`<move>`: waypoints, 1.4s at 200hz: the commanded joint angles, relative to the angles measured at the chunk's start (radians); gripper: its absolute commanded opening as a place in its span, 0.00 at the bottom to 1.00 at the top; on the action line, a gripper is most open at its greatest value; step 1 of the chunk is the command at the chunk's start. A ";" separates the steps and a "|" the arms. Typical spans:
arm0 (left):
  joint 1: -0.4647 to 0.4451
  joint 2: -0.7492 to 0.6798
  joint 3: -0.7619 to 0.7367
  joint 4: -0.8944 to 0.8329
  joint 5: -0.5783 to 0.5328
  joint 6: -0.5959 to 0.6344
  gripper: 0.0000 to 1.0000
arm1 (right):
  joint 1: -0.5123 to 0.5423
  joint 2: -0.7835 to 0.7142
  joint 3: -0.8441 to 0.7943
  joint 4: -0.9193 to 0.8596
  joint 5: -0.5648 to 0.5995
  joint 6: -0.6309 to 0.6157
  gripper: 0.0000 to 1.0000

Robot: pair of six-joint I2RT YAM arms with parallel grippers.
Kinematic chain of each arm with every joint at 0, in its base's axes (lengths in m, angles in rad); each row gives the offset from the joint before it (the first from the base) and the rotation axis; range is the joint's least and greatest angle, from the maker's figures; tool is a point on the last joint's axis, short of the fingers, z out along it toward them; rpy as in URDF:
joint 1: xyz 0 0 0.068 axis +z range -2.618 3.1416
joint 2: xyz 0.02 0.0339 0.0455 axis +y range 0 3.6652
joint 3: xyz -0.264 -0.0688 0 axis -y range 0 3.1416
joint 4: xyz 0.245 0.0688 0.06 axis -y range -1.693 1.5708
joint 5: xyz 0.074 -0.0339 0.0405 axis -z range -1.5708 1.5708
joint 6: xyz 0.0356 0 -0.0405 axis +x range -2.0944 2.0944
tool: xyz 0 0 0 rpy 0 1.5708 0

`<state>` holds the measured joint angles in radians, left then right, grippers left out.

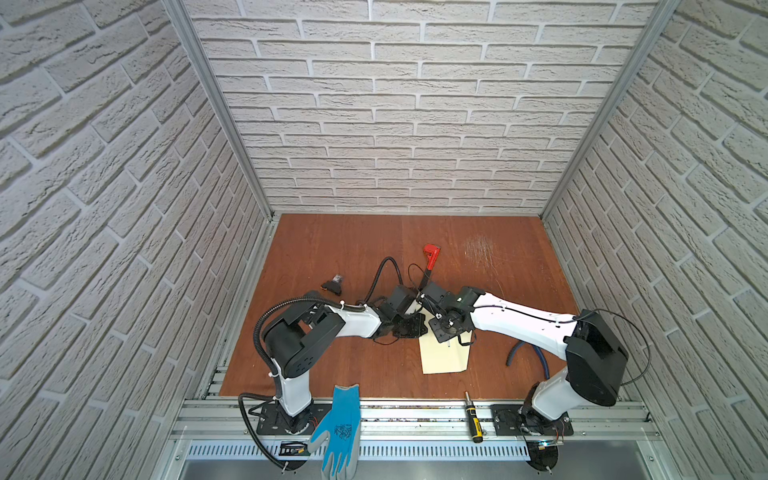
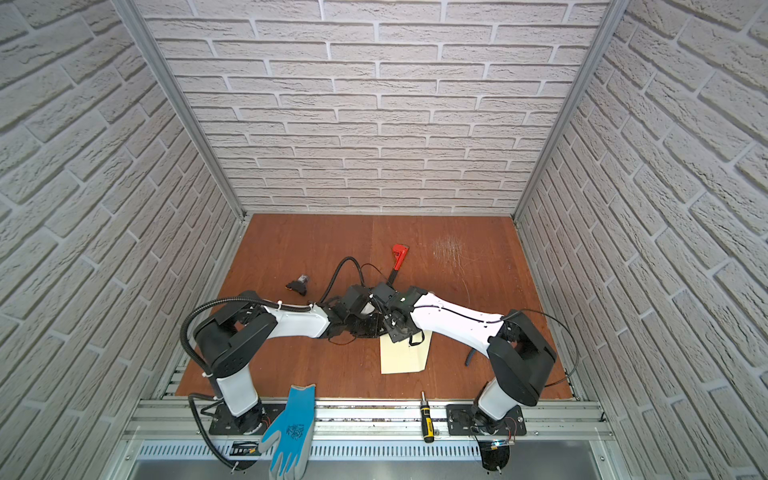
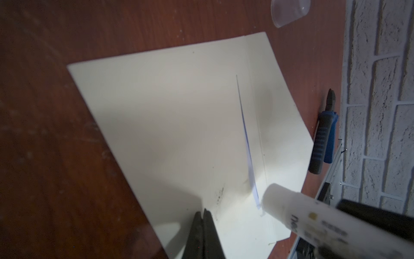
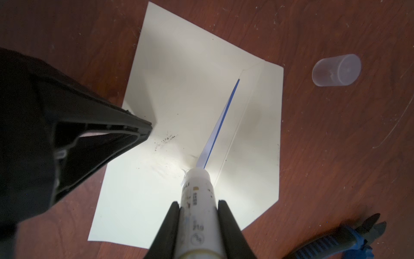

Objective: Place the letter into the envelope and seal it

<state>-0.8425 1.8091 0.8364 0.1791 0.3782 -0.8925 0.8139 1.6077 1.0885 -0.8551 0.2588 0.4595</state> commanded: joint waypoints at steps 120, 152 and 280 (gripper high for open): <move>0.007 0.026 -0.031 0.016 -0.004 -0.005 0.00 | 0.053 0.178 0.143 0.024 0.050 0.008 0.05; 0.008 0.040 -0.027 0.026 0.004 -0.008 0.00 | 0.065 0.207 0.166 0.027 0.044 0.010 0.05; 0.006 0.056 -0.046 0.028 0.014 -0.001 0.00 | 0.040 0.168 0.132 0.162 -0.064 0.024 0.05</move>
<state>-0.7967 1.8275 0.8234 0.2398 0.4171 -0.9016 0.8646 1.7844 1.2301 -0.8898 0.3004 0.4606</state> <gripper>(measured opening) 0.045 0.270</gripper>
